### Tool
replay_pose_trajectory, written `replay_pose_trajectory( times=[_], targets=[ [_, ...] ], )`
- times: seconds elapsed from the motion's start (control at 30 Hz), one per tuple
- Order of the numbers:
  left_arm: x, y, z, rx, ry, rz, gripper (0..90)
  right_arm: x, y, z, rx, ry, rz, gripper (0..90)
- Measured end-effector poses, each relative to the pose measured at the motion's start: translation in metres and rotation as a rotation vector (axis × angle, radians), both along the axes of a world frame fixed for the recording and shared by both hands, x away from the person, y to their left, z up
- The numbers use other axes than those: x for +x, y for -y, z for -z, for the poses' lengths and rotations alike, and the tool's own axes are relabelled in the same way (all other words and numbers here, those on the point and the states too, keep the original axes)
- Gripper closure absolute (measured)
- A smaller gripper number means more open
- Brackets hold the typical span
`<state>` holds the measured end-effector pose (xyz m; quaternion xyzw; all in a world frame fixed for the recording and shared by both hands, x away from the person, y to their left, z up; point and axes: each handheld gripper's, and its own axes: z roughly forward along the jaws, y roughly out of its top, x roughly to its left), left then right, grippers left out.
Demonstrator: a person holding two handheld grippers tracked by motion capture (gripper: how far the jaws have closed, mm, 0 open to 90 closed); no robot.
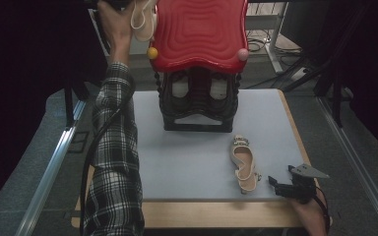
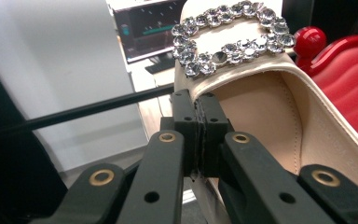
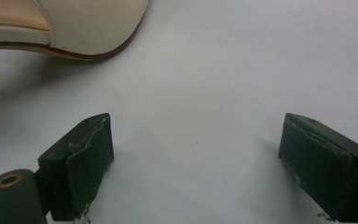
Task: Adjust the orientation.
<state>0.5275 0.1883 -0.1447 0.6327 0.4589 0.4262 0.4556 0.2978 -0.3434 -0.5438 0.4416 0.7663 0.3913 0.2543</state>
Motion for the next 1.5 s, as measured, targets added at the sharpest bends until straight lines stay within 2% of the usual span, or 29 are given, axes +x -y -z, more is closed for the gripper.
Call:
replay_pose_trajectory(
  times=[0.27, 0.3, 0.47, 0.57, 0.67, 0.83, 0.93, 0.97, 1.03, 1.1, 1.2, 1.33, 1.5],
  targets=[
    [0.014, 0.023, 0.017, 0.017, -0.063, 0.021, 87.8, 0.0, 0.0, 0.0, -0.003, 0.0, 0.001, 9.7],
    [0.016, 0.024, 0.019, 0.023, -0.071, 0.021, 87.7, 0.0, 0.0, 0.0, -0.004, 0.0, 0.001, 9.7],
    [0.02, 0.023, 0.028, -0.009, -0.115, 0.038, 87.6, -0.001, 0.0, 0.0, -0.003, -0.001, 0.003, 9.7],
    [0.022, 0.023, 0.033, -0.009, -0.144, 0.041, 85.8, -0.001, 0.0, 0.0, -0.003, 0.0, 0.003, 9.7],
    [0.022, 0.021, 0.035, -0.053, -0.14, 0.064, 82.5, -0.001, 0.0, 0.0, -0.004, 0.0, 0.004, 9.7],
    [0.021, 0.019, 0.037, -0.06, -0.151, 0.091, 71.8, -0.001, 0.0, 0.0, -0.003, 0.0, 0.004, 9.7],
    [0.021, 0.018, 0.04, -0.053, -0.154, 0.152, 60.4, -0.001, 0.0, 0.0, -0.003, -0.001, 0.004, 9.7],
    [0.019, 0.018, 0.041, -0.052, -0.135, 0.153, 58.7, -0.001, 0.0, 0.0, -0.004, -0.001, 0.003, 9.7],
    [0.016, 0.015, 0.041, -0.078, -0.111, 0.184, 55.1, -0.001, 0.0, 0.0, -0.003, -0.001, 0.003, 9.7],
    [0.014, 0.015, 0.04, -0.066, -0.104, 0.169, 50.8, -0.001, 0.0, 0.0, -0.003, 0.0, 0.003, 9.7],
    [0.008, 0.012, 0.038, -0.051, -0.07, 0.151, 45.8, -0.001, 0.0, 0.0, -0.003, 0.0, 0.003, 9.7],
    [-0.001, 0.003, 0.036, -0.068, -0.025, 0.119, 38.5, -0.001, 0.0, 0.0, -0.002, -0.001, 0.004, 9.7],
    [-0.008, -0.013, 0.039, -0.072, 0.0, 0.073, 29.3, -0.001, 0.0, 0.0, -0.002, -0.001, 0.003, 9.7]
  ],
)
